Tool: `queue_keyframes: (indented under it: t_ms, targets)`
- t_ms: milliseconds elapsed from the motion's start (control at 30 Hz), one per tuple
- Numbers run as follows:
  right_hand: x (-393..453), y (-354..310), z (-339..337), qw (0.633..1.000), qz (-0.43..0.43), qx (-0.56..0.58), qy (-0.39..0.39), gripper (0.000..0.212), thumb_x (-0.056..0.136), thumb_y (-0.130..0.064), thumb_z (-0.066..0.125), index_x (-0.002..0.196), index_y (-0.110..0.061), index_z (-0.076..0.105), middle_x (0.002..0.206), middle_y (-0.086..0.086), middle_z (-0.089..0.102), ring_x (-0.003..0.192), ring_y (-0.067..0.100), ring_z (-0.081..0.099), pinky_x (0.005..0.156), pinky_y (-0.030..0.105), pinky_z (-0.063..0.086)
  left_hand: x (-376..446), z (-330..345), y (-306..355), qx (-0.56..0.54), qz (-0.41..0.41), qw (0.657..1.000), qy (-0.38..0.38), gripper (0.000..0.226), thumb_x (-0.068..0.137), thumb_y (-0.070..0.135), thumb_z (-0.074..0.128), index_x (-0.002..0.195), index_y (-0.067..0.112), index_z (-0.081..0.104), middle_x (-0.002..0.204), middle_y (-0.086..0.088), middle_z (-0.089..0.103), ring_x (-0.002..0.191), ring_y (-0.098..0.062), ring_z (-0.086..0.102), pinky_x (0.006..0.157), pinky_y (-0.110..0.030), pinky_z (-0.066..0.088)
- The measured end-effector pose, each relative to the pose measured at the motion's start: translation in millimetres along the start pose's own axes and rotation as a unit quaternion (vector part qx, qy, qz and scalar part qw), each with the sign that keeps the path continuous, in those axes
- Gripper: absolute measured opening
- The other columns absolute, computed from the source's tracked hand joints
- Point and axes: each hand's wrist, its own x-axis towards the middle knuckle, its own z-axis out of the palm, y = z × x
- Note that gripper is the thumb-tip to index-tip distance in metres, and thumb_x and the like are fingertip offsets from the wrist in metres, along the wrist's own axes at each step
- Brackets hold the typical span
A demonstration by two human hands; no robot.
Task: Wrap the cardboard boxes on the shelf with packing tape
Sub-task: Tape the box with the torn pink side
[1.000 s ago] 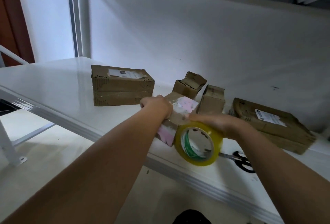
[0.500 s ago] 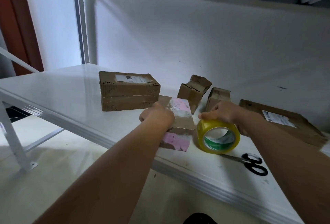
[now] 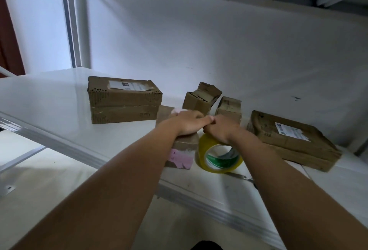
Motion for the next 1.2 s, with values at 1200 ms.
queue_keyframes:
  t_ms: [1200]
  targets:
    - [-68, 115, -20, 0.907, 0.136, -0.332, -0.219, 0.023, 0.066, -0.039, 0.069, 0.065, -0.019, 0.057, 0.067, -0.003, 0.052, 0.065, 0.014, 0.051, 0.061, 0.027, 0.041, -2, 5, -4, 0.067, -0.005, 0.996, -0.052, 0.078, 0.082, 0.071, 0.044, 0.140, 0.019, 0.048, 0.157, -0.004, 0.024, 0.145, -0.024, 0.017, 0.114, -0.046, 0.011]
